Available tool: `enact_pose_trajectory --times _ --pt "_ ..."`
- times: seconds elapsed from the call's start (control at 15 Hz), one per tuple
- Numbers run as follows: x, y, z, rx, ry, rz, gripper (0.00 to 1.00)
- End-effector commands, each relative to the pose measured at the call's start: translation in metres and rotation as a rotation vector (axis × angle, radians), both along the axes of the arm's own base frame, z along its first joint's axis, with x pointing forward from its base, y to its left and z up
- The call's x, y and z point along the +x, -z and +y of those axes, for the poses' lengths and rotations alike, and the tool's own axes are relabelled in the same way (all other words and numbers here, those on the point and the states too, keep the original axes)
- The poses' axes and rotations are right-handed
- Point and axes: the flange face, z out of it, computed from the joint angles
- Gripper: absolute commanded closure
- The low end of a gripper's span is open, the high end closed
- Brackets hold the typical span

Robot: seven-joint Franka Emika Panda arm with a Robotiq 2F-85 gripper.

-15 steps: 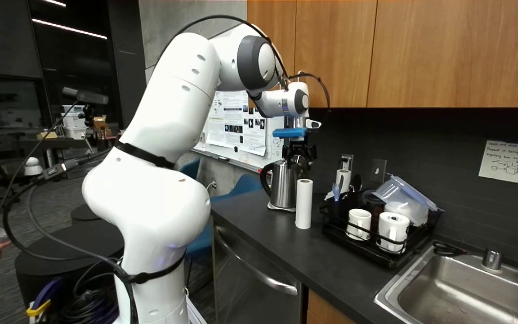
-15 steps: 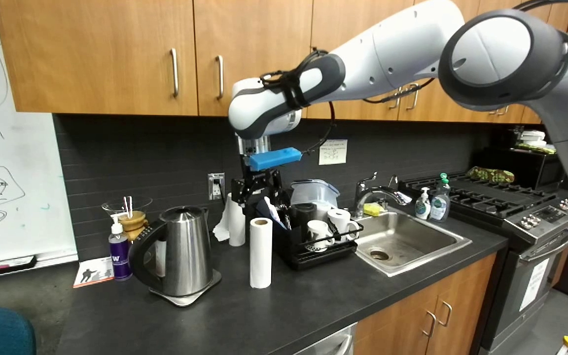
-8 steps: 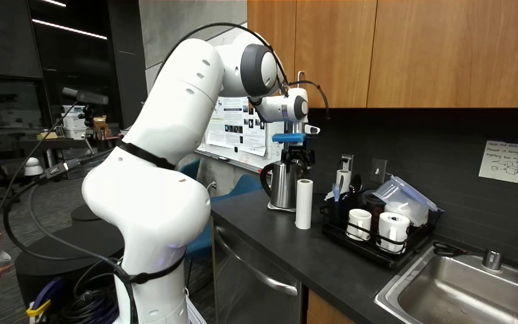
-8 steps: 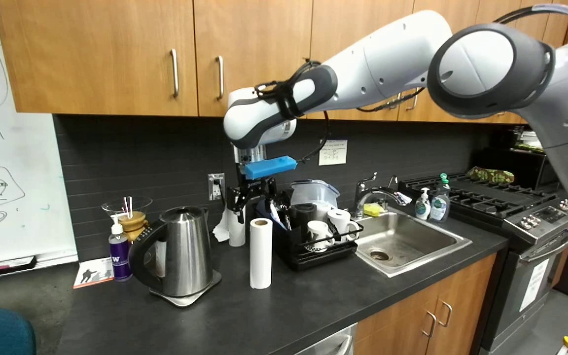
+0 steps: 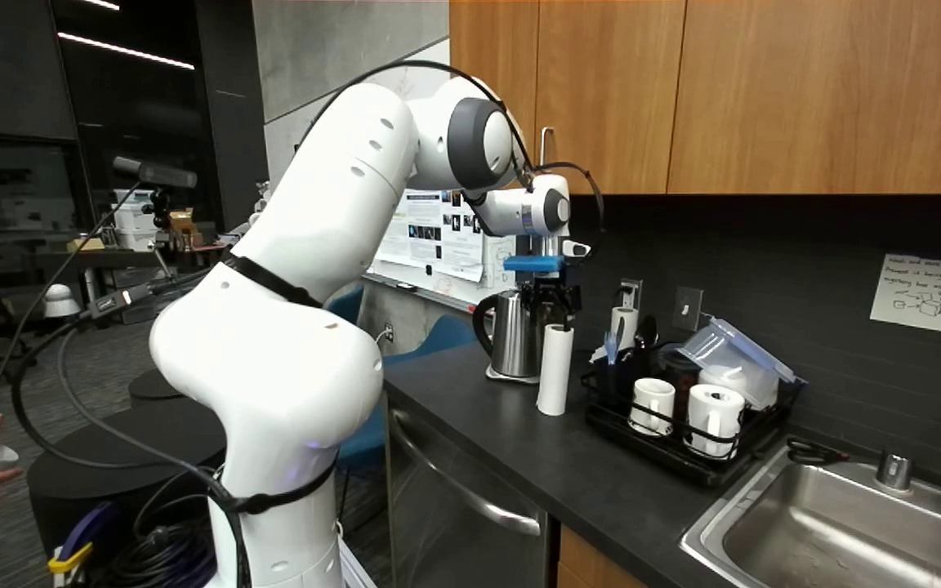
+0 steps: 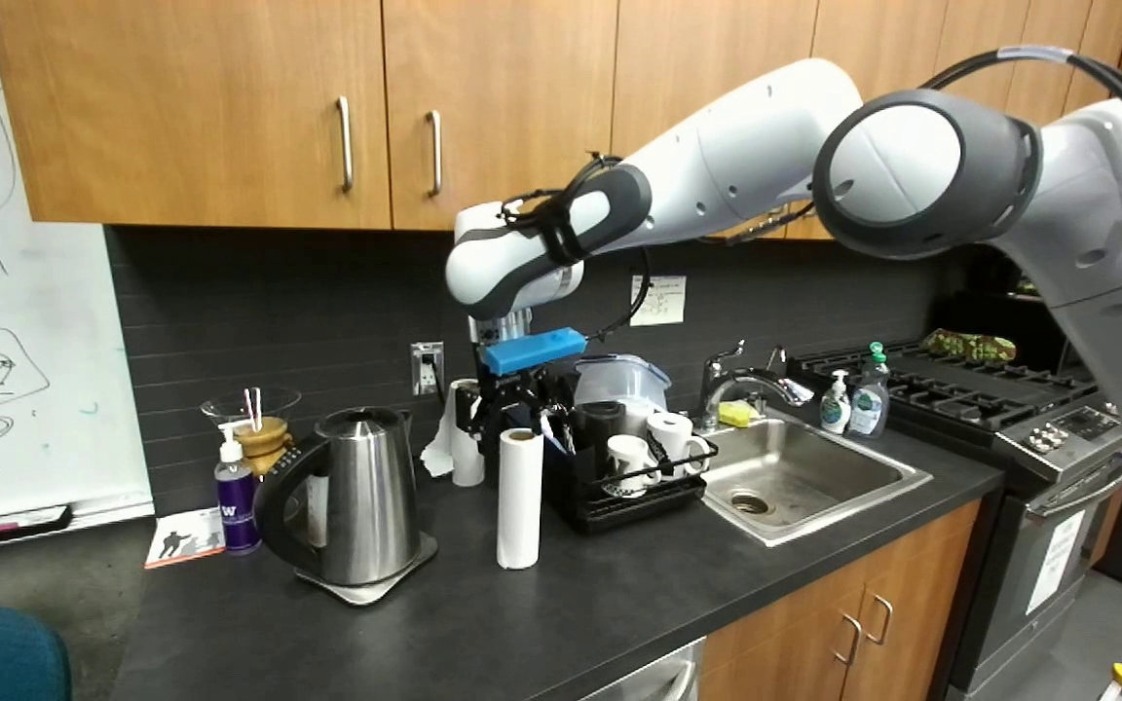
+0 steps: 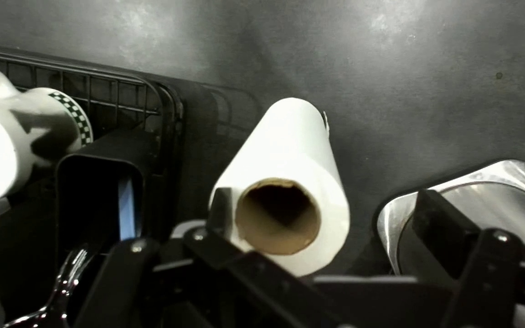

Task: Lift the tissue roll in front and place it to the right

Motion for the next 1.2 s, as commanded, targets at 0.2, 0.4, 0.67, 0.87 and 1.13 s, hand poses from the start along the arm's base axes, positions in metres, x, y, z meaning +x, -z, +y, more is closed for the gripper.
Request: enact_pose_trajectory --times 0.2,0.4,0.67,0.87,1.13 --pt "0.004 -0.024 -0.021 -0.027 0.094 -0.044 0.00" --pt "0.005 -0.037 -0.021 -0.021 0.111 -0.063 0.00" --pt "0.004 -0.038 -0.013 -0.009 0.120 -0.065 0.00" --pt "-0.001 -0.035 -0.005 0.007 0.116 -0.048 0.00" --pt "-0.003 -0.025 -0.001 0.014 0.127 -0.030 0.00"
